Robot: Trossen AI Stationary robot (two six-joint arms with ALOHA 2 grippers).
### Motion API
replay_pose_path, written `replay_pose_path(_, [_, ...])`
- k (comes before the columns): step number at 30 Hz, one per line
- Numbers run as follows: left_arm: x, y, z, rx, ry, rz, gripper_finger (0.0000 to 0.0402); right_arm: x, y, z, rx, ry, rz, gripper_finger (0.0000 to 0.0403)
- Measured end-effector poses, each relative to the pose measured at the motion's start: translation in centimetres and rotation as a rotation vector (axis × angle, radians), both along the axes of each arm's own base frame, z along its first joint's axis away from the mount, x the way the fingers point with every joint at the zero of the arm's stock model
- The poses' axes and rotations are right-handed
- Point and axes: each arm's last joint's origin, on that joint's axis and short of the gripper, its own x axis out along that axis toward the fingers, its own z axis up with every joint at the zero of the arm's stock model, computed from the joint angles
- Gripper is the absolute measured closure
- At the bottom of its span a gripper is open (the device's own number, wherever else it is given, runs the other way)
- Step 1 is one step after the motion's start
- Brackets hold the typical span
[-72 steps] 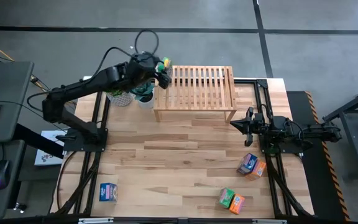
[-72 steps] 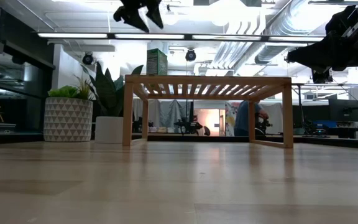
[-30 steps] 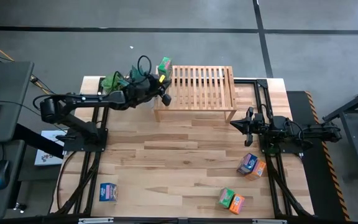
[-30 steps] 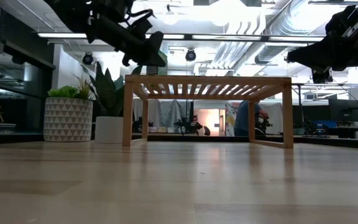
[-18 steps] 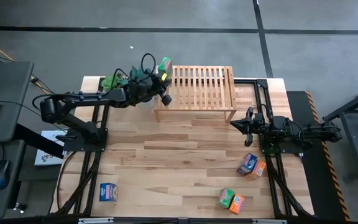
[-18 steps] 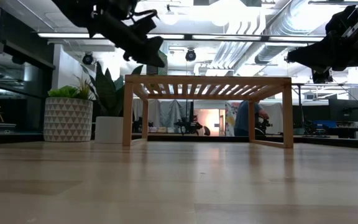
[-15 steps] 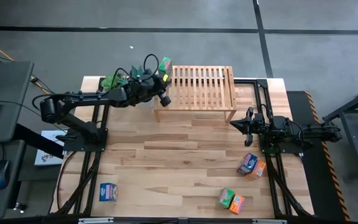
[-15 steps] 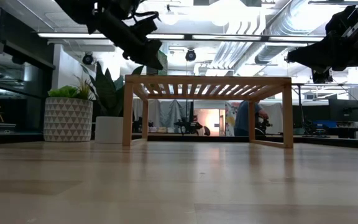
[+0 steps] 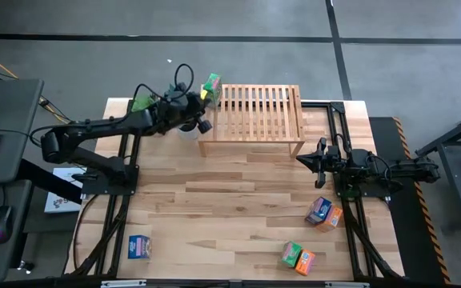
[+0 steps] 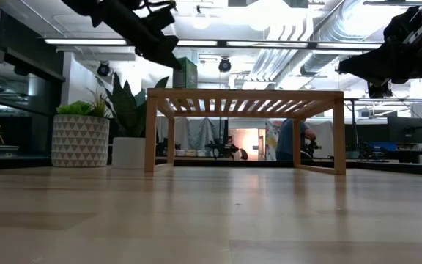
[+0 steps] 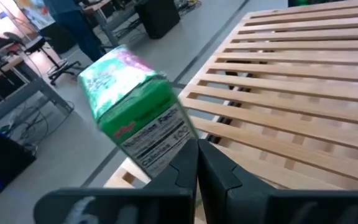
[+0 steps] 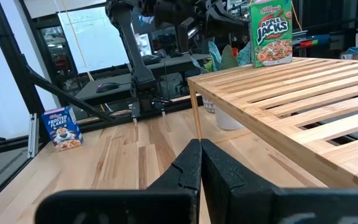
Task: Stack cereal on shelf
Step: Put the left green cereal box on the shelf
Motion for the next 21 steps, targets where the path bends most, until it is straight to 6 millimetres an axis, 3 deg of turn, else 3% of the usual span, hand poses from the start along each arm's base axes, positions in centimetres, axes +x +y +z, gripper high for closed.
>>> replay_pose_path(9, [0.59, 0.64, -0.99, -0.022, 0.017, 0.002, 0.0401, 0.00, 0.00, -0.01, 0.000, 0.000, 0.000, 0.0402])
replay_pose_path(21, [0.74, 0.69, -0.56, -0.004, -0.029, 0.002, 0.0401, 0.00, 0.00, 0.00, 0.000, 0.000, 0.000, 0.0402])
